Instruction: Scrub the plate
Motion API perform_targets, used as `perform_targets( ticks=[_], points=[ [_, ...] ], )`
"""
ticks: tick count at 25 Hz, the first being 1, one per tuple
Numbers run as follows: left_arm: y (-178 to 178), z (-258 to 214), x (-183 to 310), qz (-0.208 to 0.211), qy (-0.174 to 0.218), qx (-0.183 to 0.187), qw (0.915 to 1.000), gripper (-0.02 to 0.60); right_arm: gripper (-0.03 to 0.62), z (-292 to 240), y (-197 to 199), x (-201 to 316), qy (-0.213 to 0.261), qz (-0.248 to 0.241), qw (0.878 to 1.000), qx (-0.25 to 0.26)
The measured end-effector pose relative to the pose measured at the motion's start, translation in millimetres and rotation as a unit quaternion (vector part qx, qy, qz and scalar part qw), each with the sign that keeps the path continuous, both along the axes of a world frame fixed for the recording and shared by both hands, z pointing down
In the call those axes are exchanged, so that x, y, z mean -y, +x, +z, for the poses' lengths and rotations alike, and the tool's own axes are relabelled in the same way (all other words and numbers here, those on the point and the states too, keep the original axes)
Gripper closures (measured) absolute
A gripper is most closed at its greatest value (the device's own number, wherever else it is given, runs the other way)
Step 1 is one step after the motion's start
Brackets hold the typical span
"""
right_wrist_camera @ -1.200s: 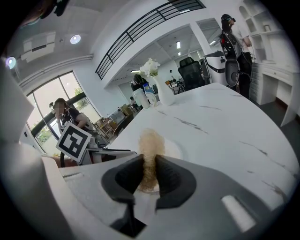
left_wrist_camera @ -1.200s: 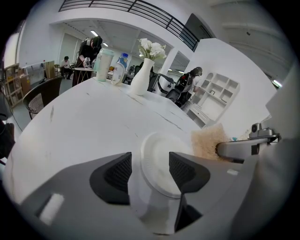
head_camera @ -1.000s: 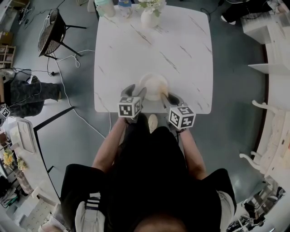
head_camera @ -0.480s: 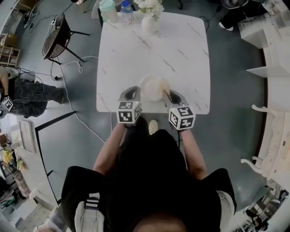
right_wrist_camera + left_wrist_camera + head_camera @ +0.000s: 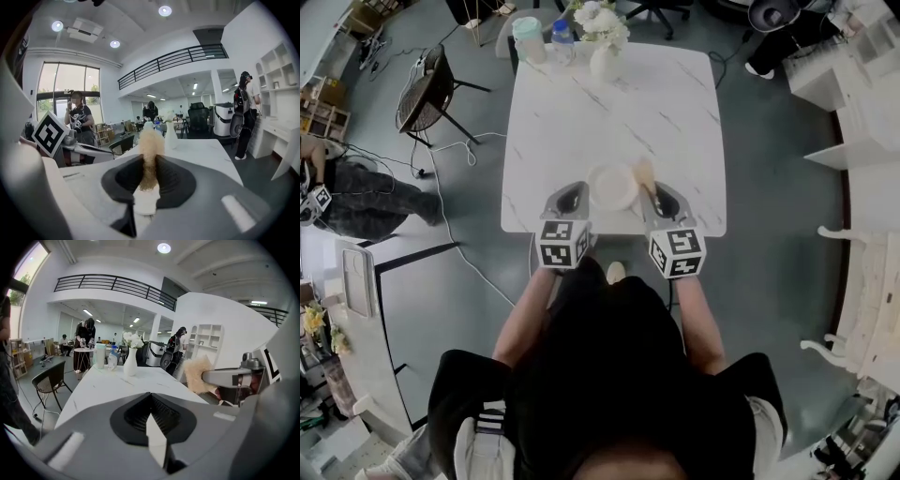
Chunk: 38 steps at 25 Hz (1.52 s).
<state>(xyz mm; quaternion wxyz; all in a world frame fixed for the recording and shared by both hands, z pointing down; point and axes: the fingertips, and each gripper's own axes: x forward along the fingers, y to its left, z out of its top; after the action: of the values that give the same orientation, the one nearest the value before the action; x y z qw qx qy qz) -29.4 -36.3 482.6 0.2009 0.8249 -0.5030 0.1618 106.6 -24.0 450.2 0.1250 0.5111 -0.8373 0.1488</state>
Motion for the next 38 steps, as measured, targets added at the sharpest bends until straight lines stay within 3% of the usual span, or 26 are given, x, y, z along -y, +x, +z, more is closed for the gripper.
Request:
perform_targets(
  ticks=[13, 23, 38],
  points=[
    [7, -72, -46, 0.007, 0.089, -0.001, 0.996, 0.577, 0.526, -55, 26, -44, 0.072, 0.004, 0.997, 0.01],
    [12, -73, -74, 0.006, 0.088, -0.001, 0.9961, 0.577, 0.526, -54, 49, -71, 0.081, 0.023, 0.996, 0.011],
    [14, -78, -82, 0.012, 0.095, 0.001, 0.9954, 0.577, 0.526, -53, 46, -81, 0.084, 0.024, 0.996, 0.011]
  ],
)
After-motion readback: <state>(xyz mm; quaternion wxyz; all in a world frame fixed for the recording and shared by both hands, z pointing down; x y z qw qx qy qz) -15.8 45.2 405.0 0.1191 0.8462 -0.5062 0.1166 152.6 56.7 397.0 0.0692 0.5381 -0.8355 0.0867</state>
